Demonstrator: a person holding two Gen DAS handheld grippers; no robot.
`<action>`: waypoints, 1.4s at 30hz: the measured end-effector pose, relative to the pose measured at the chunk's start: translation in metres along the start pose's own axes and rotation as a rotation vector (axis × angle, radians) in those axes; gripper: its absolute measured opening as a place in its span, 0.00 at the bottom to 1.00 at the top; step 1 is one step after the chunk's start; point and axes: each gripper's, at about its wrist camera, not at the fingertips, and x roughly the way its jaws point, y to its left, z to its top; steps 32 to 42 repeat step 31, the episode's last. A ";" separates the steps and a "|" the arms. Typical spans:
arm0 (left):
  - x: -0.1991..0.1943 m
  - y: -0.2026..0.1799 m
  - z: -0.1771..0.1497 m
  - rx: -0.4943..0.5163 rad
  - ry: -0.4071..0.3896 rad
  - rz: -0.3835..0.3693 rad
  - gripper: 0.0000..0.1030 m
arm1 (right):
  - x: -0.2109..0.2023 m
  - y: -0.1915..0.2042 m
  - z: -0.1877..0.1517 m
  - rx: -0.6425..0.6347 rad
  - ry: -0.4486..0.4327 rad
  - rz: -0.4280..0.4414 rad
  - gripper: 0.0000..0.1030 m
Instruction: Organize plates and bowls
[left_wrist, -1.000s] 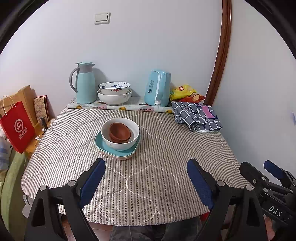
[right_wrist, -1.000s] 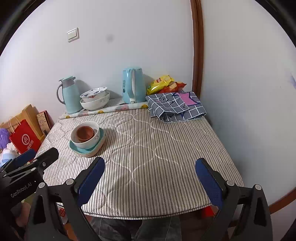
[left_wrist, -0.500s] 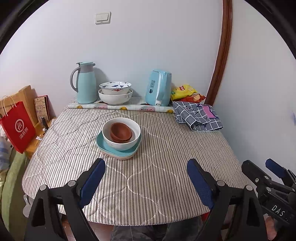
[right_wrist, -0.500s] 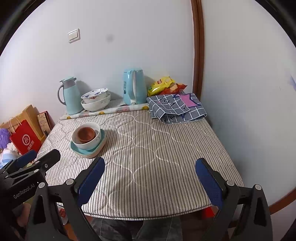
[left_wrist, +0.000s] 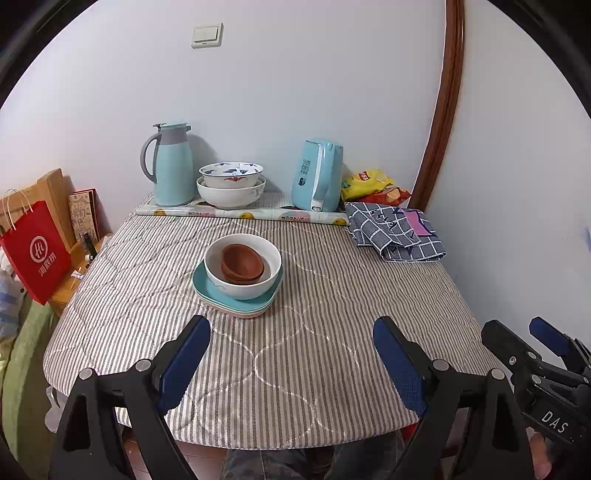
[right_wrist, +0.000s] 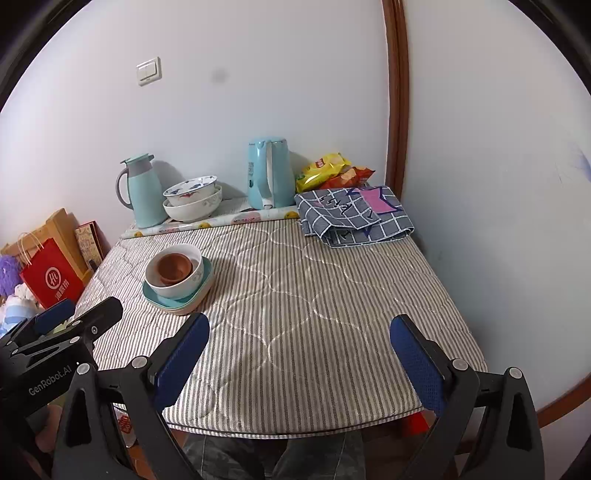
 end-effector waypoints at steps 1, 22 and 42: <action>0.000 0.000 0.000 0.001 0.000 0.000 0.87 | 0.000 0.000 0.000 0.000 0.000 0.000 0.95; 0.001 0.000 0.001 -0.004 0.002 0.000 0.87 | -0.002 0.003 -0.002 0.002 -0.006 0.001 0.95; 0.003 0.002 0.001 -0.005 -0.004 -0.002 0.87 | 0.000 0.005 -0.003 0.005 -0.006 0.000 0.95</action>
